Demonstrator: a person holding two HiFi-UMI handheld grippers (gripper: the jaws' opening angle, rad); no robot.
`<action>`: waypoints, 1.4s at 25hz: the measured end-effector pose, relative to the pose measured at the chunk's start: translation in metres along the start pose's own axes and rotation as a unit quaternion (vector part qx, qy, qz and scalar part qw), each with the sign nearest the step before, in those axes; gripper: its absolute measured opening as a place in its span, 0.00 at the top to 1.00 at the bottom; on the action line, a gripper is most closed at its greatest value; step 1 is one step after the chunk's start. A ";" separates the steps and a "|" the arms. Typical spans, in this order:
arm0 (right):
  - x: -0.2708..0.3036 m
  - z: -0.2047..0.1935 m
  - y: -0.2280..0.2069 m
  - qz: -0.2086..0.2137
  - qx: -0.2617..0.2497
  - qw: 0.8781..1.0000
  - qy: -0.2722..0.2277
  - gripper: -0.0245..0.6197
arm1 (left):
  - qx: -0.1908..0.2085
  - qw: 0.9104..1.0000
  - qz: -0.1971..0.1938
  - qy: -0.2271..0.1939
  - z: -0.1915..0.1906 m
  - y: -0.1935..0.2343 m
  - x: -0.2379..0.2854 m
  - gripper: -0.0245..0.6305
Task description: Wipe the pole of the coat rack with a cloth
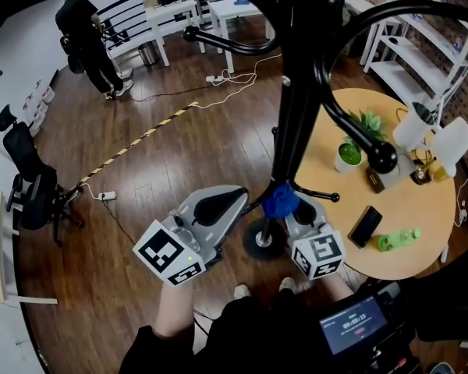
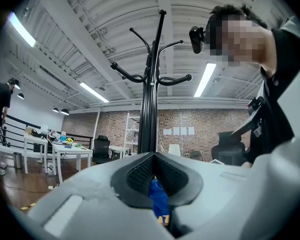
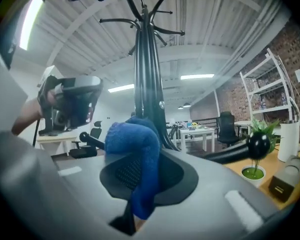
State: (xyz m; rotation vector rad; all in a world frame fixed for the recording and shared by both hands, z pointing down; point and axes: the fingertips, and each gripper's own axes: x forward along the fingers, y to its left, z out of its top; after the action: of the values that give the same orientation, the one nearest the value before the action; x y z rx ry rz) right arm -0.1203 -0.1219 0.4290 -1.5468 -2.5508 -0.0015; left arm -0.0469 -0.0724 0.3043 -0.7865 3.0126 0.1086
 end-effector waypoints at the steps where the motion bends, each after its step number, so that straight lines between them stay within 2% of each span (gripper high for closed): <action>1: -0.001 0.009 0.004 0.004 -0.003 1.000 -0.010 0.89 | 0.002 1.000 -0.001 -0.002 0.002 0.000 0.000 0.96; 6: -0.005 0.075 0.018 0.021 -0.011 0.996 -0.083 0.89 | 0.014 1.000 0.000 -0.011 0.015 0.004 0.001 0.96; 10: -0.013 0.146 0.032 0.046 -0.020 0.988 -0.147 0.89 | 0.020 0.999 0.000 -0.025 0.035 0.005 0.000 0.96; 14: -0.027 0.219 0.048 0.084 -0.038 0.973 -0.211 0.89 | 0.030 0.999 0.001 -0.037 0.060 0.001 0.001 0.96; 19: -0.046 0.292 0.041 0.171 -0.046 0.945 -0.275 0.89 | 0.057 0.997 -0.009 -0.057 0.088 -0.015 0.032 0.96; 22: -0.047 0.307 0.036 0.200 -0.076 0.939 -0.271 0.89 | 0.083 0.994 -0.007 -0.071 0.107 -0.023 0.049 0.96; 25: -0.051 0.306 0.036 0.228 -0.083 0.930 -0.274 0.89 | 0.104 0.991 -0.003 -0.078 0.122 -0.027 0.055 0.96; 29: -0.059 0.313 0.022 0.245 -0.085 0.922 -0.287 0.89 | 0.113 0.990 0.001 -0.090 0.134 -0.032 0.064 0.96; 33: -0.068 0.334 0.005 0.240 -0.070 0.913 -0.323 0.89 | 0.125 0.988 0.005 -0.092 0.140 -0.040 0.072 0.96; 35: -0.068 0.343 -0.008 0.224 -0.058 0.915 -0.331 0.89 | 0.122 0.988 0.009 -0.099 0.145 -0.043 0.075 0.96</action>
State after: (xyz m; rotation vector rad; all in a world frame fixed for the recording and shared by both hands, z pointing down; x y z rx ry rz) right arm -0.1433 -0.1571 0.0817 -2.4965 -2.5758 0.5198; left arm -0.0905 -0.1355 0.1534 -0.6798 2.7753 -0.1689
